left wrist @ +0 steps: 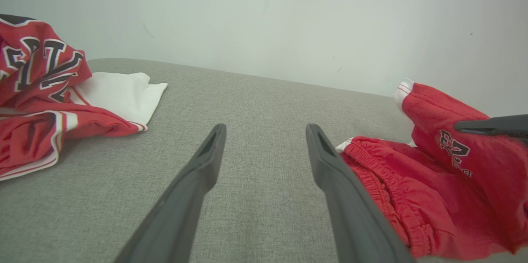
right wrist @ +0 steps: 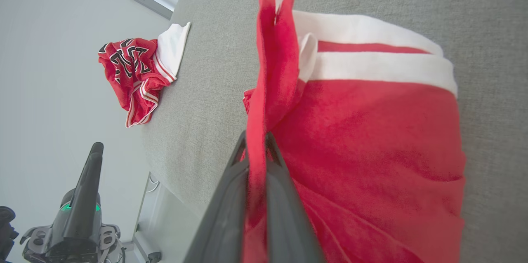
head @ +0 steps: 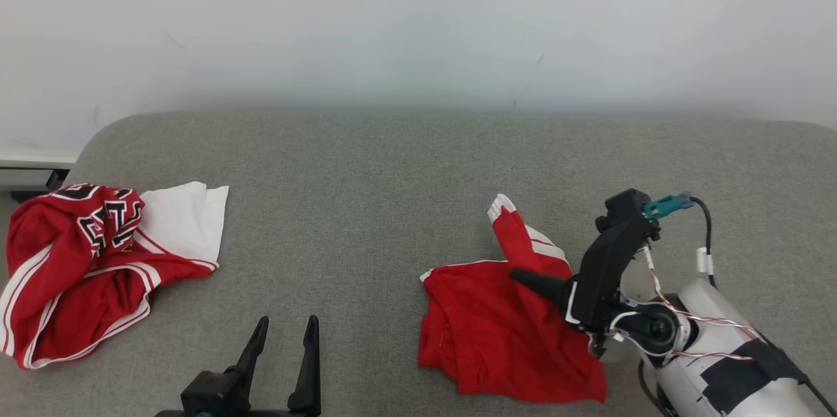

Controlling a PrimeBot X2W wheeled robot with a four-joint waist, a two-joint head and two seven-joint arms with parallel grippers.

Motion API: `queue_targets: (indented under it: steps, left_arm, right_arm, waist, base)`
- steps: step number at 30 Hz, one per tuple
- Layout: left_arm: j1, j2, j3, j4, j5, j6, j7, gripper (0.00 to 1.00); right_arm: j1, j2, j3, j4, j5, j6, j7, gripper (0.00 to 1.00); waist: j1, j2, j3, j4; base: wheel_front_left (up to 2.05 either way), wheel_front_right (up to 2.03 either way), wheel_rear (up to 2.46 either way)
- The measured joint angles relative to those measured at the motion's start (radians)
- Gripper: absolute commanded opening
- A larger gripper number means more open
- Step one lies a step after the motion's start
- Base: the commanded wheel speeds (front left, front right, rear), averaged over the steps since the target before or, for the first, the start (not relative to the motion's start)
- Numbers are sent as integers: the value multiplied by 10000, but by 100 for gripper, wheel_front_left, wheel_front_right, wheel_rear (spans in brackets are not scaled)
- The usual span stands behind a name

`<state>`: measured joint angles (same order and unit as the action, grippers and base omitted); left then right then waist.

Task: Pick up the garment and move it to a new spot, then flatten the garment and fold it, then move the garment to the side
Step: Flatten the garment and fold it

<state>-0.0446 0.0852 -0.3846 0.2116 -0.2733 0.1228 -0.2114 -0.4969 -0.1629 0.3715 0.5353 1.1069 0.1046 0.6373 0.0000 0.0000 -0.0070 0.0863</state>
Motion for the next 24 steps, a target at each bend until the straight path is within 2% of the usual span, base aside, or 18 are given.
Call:
queue_targets:
  steps: [2,9,21,22,24]
  left_arm:
    - [-6,-13,2,0,0,0,0,100]
    - [-63,-107,-167,23,2,-2,42,100]
    - [-261,-192,-391,245,-12,-12,86,100]
    - [-261,-194,-403,261,-13,-12,86,100]
    - [-262,-196,-410,305,-17,-12,86,100]
  right_arm:
    - [-13,75,31,10,-6,-21,-10,0]
    - [-30,485,35,236,-215,-704,-454,0]
    - [-31,752,380,522,-265,-978,-495,0]
    - [-32,757,433,575,-303,-1022,-500,2]
    - [-32,788,464,723,-364,-1058,-539,43]
  waist:
    - [0,0,20,24]
    - [0,0,120,214]
    - [0,0,150,497]
    - [0,0,148,507]
    - [0,0,143,527]
  base:
    - [0,0,0]
    - [0,0,0]
    - [0,0,0]
    - [0,0,0]
    - [0,0,0]
